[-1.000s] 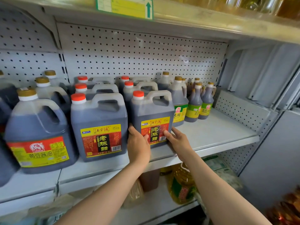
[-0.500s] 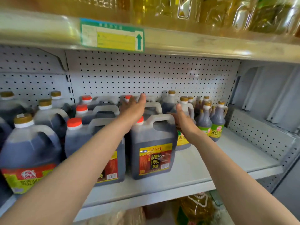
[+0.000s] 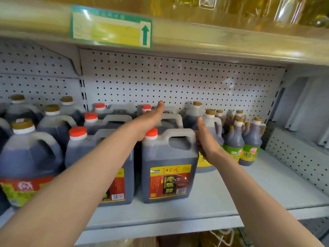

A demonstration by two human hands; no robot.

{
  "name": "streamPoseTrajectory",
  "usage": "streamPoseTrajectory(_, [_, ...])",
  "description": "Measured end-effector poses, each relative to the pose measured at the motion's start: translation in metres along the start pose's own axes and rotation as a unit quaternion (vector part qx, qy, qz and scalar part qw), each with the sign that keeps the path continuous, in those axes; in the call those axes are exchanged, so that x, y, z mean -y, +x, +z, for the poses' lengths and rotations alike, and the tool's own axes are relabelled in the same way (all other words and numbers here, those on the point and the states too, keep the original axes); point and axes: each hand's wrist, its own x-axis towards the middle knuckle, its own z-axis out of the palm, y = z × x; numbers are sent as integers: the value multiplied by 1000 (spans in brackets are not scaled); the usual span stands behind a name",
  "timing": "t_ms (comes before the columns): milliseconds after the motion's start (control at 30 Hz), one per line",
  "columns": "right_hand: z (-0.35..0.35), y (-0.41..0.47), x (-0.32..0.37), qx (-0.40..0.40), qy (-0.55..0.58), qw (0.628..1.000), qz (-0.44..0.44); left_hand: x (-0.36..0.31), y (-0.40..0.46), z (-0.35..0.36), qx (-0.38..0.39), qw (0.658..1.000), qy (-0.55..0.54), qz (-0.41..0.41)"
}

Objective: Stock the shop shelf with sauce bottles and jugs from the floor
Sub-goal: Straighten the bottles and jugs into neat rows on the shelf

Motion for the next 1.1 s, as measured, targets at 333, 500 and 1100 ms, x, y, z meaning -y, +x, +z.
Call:
streamPoseTrajectory(333, [6, -1, -1, 17, 33, 999, 14, -4, -9, 0, 6, 1000, -6, 14])
streamPoseTrajectory(500, [10, -17, 10, -34, 25, 999, 15, -3, -25, -5, -2, 1000, -4, 25])
streamPoseTrajectory(1100, [172, -140, -41, -262, -43, 946, -184, 195, -123, -88, -253, 896, -144, 335])
